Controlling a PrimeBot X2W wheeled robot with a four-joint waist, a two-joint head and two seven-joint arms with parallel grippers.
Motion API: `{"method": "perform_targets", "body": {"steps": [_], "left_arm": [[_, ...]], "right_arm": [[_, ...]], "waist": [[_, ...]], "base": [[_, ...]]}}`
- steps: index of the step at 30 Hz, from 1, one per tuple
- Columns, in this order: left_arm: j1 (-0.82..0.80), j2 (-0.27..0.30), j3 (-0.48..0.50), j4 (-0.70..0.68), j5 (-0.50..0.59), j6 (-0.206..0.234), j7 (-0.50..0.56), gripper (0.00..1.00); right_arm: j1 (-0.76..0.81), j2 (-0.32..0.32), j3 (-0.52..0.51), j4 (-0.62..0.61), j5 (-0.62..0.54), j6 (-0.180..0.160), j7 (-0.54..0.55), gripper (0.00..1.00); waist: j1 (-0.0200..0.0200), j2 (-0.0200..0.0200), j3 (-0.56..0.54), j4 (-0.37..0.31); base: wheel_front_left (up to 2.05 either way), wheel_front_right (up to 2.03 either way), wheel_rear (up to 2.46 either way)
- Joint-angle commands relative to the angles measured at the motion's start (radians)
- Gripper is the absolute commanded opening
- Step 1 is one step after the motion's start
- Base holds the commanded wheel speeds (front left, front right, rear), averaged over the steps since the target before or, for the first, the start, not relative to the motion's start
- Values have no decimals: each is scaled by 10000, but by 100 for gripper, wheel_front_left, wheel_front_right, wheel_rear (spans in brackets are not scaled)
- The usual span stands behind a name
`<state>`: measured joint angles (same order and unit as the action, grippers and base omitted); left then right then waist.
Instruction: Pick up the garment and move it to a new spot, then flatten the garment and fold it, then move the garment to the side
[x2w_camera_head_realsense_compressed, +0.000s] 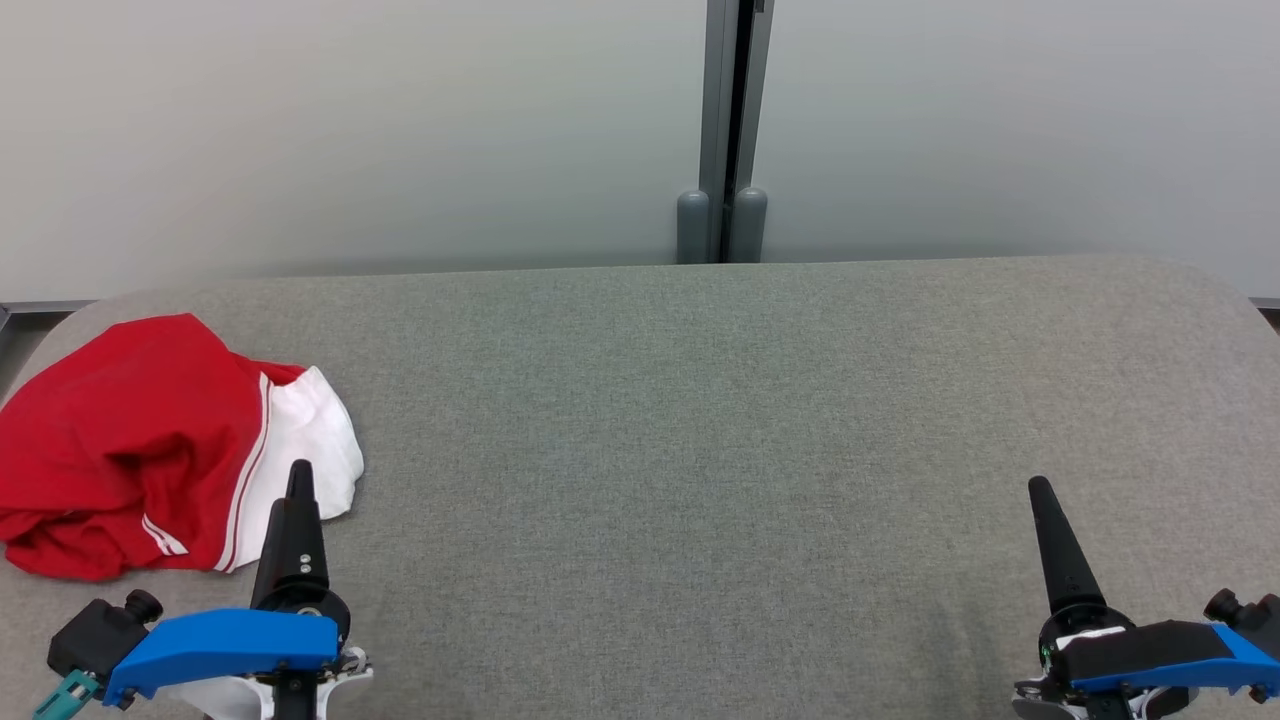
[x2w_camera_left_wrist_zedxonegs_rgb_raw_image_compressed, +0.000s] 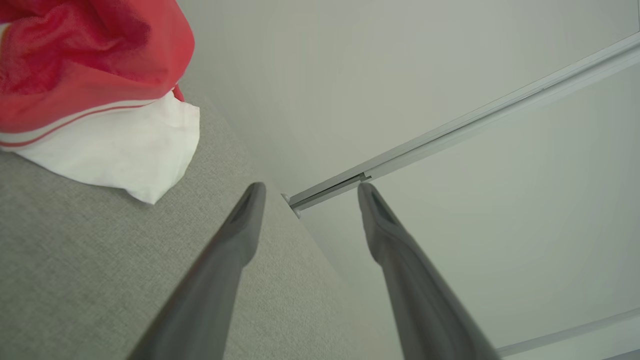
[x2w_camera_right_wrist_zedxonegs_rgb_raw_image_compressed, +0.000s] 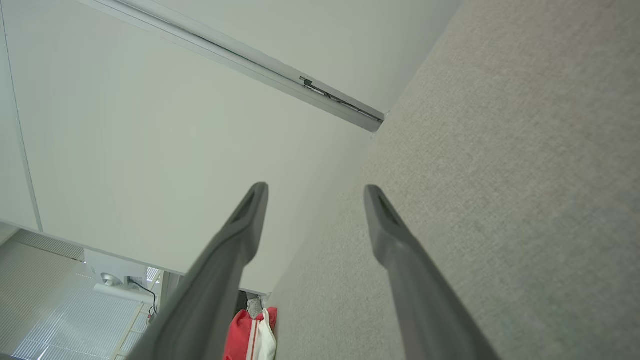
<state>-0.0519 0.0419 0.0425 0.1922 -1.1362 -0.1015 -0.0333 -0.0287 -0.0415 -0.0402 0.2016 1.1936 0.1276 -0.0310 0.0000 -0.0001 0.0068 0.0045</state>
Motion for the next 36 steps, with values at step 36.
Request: {"method": "perform_targets", "body": {"steps": [36], "left_arm": [[-24, 92, -725, -4, 5472, 403, -1161, 100]], "right_arm": [[279, -95, 482, -98, -4289, 35, -1187, 100]], "waist": [[0, 1, -46, 82]], "base": [[0, 0, 0]]}}
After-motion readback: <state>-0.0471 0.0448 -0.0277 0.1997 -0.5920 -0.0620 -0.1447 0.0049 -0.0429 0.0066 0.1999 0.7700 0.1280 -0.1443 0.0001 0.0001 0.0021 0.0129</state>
